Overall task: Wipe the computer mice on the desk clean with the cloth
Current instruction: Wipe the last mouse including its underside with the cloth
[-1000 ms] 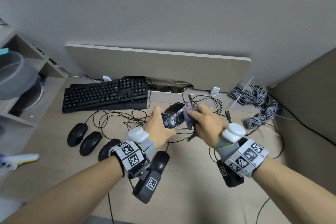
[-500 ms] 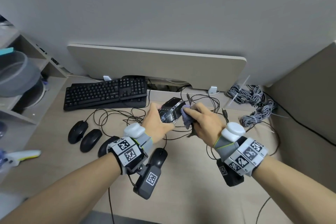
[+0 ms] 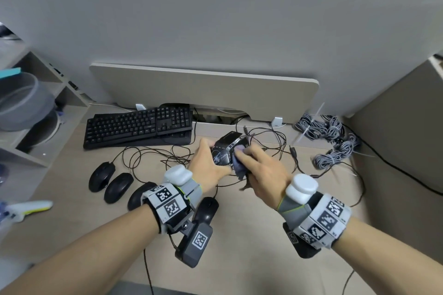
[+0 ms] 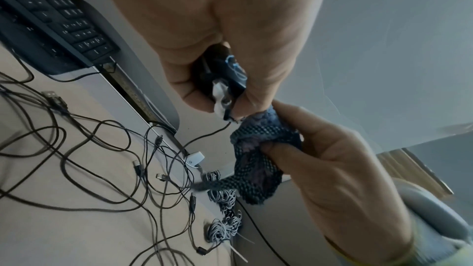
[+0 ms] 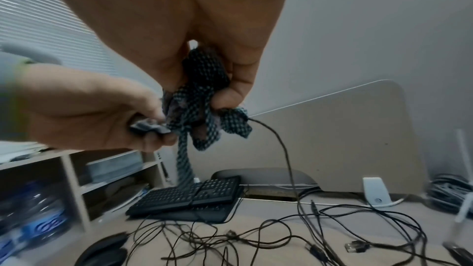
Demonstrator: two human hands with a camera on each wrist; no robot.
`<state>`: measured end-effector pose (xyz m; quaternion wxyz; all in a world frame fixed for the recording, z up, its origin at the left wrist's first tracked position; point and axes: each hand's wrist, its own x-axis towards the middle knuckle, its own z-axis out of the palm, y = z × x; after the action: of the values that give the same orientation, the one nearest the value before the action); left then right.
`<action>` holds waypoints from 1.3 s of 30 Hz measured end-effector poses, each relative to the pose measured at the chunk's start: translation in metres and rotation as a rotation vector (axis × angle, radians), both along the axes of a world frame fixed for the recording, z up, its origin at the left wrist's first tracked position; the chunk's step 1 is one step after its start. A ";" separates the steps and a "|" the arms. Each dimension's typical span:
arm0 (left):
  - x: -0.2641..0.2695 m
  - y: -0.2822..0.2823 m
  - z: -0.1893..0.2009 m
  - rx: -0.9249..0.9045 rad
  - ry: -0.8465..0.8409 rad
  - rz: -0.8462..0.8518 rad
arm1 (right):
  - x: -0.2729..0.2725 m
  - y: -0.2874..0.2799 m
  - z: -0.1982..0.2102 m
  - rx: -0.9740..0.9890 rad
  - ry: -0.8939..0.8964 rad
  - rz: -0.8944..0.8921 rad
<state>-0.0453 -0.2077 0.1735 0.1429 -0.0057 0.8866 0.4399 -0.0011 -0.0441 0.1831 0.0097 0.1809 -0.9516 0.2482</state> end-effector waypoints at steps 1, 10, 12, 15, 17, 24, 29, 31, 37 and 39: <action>0.000 0.000 0.000 -0.002 0.000 -0.004 | -0.001 0.001 0.002 -0.004 -0.002 0.009; -0.004 -0.003 -0.002 0.001 0.020 0.004 | -0.003 -0.004 0.009 -0.013 0.028 0.027; -0.004 -0.004 -0.004 -0.004 0.029 0.006 | -0.015 0.003 0.013 -0.095 0.070 -0.089; -0.005 -0.006 -0.003 -0.021 0.060 -0.036 | -0.027 0.008 0.019 -0.150 0.102 -0.131; -0.006 -0.006 -0.001 -0.028 0.080 -0.059 | -0.031 0.000 0.021 -0.135 0.102 -0.055; -0.009 -0.011 0.000 0.002 0.094 -0.086 | -0.017 -0.010 0.005 0.051 0.032 0.123; -0.009 -0.008 0.000 -0.027 0.078 -0.109 | -0.034 -0.012 0.015 -0.008 0.051 -0.014; -0.012 -0.007 0.002 0.003 0.067 -0.115 | -0.029 -0.021 0.016 0.017 0.057 0.066; -0.011 -0.008 0.002 -0.025 0.111 -0.156 | -0.036 -0.007 0.018 -0.007 0.067 -0.010; -0.011 -0.006 0.001 -0.017 0.096 -0.155 | -0.035 -0.014 0.019 0.024 0.068 0.025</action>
<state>-0.0564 -0.2132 0.1748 0.1336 0.0828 0.8939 0.4198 -0.0362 -0.0584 0.2023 0.0368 0.2013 -0.9513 0.2307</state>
